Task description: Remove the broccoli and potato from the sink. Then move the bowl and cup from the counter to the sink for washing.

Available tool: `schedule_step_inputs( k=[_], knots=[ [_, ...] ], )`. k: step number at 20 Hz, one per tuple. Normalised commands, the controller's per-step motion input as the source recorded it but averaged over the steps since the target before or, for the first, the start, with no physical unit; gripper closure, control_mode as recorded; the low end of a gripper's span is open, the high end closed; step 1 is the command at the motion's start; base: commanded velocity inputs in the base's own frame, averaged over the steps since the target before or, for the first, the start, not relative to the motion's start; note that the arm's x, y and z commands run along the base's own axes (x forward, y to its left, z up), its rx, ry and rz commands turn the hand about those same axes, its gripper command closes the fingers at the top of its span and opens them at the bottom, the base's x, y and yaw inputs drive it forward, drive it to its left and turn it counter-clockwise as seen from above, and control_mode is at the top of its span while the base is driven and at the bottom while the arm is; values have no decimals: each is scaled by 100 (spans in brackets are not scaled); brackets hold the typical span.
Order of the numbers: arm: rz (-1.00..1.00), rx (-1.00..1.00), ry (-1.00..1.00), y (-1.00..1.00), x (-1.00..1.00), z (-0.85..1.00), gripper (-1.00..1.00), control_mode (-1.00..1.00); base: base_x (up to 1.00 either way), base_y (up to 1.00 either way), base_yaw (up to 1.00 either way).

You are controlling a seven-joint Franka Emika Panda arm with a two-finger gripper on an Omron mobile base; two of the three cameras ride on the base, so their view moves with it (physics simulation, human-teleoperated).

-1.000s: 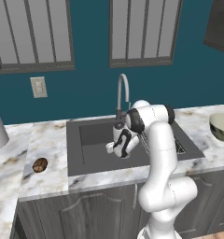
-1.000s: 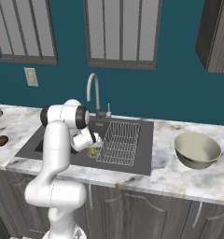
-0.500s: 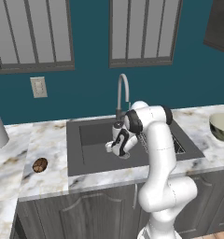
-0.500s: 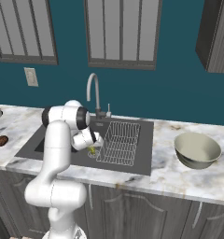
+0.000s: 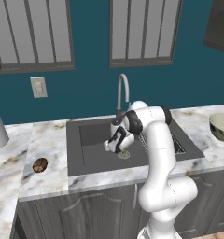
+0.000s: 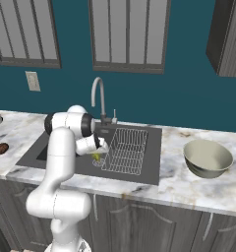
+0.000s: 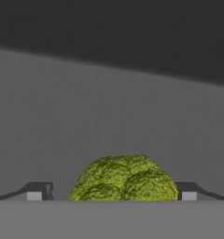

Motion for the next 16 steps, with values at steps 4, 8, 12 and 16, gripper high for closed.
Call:
schedule_step_inputs(
  k=[4, 8, 12, 16],
  knots=[
    [-1, 0, 17, -1, -8, -16, -100, -100, 0, 0, 0],
    [-7, 0, 16, -10, -11, -15, -100, -100, 0, 0, 0],
    [-10, 0, 11, -15, -15, -12, -100, -100, 0, 0, 0],
    [-9, 0, 6, -7, -20, -14, -100, -100, 0, 0, 0]
  ],
)
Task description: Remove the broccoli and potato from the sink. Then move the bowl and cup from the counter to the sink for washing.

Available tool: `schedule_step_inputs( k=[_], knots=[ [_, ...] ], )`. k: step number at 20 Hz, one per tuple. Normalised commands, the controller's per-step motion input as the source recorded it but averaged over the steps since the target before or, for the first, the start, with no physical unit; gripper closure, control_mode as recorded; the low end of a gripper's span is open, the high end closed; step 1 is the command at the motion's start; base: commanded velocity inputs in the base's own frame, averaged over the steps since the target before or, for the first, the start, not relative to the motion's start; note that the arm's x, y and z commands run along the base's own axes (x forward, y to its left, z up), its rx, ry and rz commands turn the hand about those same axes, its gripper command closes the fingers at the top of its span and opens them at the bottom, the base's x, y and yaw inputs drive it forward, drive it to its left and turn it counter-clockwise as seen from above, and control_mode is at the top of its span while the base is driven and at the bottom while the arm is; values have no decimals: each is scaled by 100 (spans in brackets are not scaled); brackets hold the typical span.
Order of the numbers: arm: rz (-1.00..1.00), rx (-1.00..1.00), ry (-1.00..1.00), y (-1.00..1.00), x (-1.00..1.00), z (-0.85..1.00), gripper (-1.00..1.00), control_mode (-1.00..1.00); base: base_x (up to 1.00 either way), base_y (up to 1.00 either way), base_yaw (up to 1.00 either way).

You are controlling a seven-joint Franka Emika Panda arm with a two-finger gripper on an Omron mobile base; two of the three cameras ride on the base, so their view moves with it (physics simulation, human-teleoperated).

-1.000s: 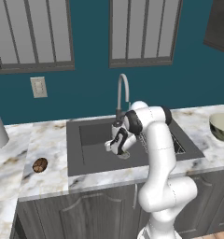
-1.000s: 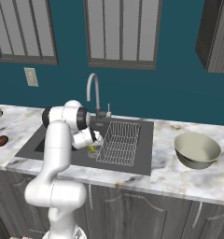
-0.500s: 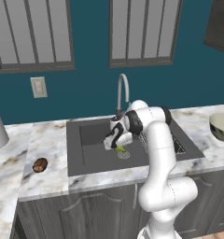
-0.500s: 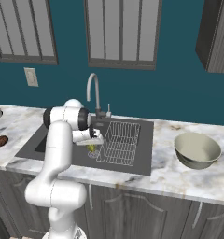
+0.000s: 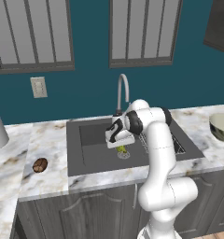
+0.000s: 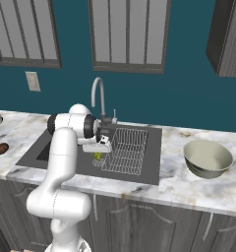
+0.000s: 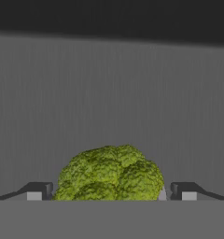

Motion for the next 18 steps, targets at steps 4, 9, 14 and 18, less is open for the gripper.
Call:
schedule_step_inputs(
  k=[4, 9, 14, 18],
  knots=[
    [-9, 0, 5, 1, -23, -15, -100, -100, 0, 0, 0],
    [-9, 0, 9, 6, -16, -14, 100, -100, 0, 0, 0],
    [-8, 0, 7, 4, -14, -15, 100, -100, 0, 0, 0],
    [-7, 0, 4, 6, -13, -15, 100, -100, 0, 0, 0]
  ],
)
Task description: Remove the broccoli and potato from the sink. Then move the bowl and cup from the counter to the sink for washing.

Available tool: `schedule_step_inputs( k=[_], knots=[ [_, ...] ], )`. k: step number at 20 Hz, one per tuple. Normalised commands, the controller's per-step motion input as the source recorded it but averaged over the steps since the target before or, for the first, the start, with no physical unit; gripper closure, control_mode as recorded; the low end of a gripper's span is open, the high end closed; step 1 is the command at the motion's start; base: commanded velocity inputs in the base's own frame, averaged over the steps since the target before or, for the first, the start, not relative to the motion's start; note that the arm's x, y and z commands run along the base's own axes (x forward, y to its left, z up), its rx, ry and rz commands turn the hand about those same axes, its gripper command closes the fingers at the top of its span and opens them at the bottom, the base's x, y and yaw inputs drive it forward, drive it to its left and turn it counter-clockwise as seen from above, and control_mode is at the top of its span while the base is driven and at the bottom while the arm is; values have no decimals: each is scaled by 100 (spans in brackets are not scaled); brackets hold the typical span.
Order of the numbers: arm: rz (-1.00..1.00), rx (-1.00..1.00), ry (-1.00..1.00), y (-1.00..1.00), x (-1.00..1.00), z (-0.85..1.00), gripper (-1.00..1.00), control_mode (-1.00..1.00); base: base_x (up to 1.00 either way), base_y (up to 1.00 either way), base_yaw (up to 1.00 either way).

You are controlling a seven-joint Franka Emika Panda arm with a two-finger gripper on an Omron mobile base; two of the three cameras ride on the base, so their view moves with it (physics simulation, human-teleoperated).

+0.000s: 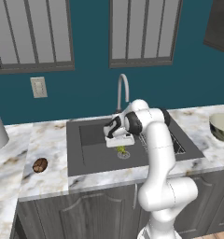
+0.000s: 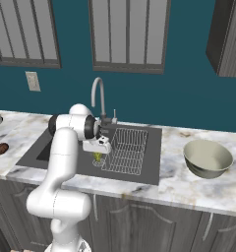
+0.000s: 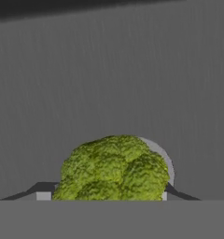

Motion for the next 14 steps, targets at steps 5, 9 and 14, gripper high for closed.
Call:
schedule_step_inputs(
  k=[5, 9, 14],
  knots=[
    [-4, 0, 0, 13, -22, -10, 100, -100, 0, 0, 0],
    [-2, 0, -6, 23, -30, -6, 100, -100, 0, 0, 0],
    [-1, -1, -12, 23, -24, -1, 100, -100, 0, 0, 0]
  ],
)
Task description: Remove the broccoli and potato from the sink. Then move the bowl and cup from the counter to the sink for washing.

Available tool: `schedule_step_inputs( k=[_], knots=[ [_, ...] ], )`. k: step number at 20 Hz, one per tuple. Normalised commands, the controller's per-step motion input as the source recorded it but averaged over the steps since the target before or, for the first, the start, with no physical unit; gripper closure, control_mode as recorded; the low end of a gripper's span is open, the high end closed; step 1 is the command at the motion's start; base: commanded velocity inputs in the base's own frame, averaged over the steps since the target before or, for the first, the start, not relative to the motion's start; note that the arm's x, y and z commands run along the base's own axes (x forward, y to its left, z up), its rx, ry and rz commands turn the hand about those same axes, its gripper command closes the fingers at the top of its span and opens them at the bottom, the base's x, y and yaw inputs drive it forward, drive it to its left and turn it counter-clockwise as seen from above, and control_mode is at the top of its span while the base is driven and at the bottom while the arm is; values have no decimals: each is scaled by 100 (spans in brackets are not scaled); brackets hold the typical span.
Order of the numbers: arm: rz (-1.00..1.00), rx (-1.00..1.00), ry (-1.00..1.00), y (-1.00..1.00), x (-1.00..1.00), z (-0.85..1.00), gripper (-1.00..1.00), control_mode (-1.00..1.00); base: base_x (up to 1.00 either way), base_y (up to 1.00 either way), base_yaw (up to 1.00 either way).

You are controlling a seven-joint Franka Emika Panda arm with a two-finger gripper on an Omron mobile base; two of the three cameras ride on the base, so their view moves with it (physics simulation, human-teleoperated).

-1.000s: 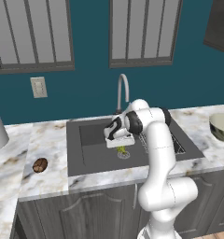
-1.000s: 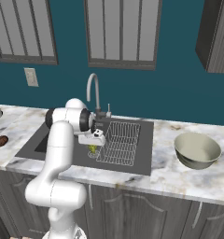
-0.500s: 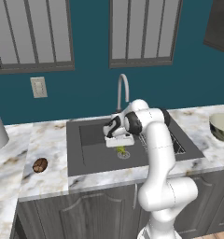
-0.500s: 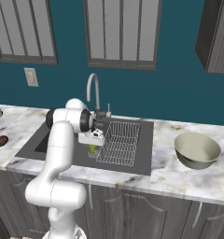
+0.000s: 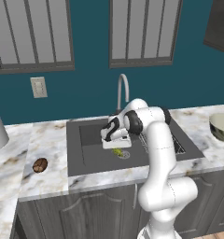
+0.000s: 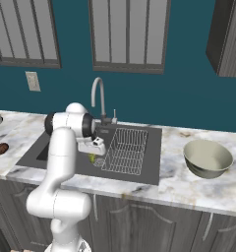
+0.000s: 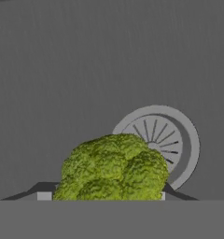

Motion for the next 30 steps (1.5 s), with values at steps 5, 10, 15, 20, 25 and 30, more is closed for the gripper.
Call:
schedule_step_inputs(
  k=[5, 10, 15, 20, 25, 30],
  knots=[
    [0, -8, -21, 25, -20, 2, 100, -100, 0, 0, 0],
    [0, -10, -27, 12, -16, 14, 100, -100, 0, 0, 0],
    [-2, -7, -25, 3, -5, 22, 100, -100, 0, 0, 0],
    [-4, -1, -28, 2, 0, 33, 100, -100, 0, 0, 0],
    [-3, 0, -22, 7, 0, 33, 100, -100, 0, 0, 0],
    [-2, 0, -7, 14, 0, 40, 100, -100, 0, 0, 0]
  ],
)
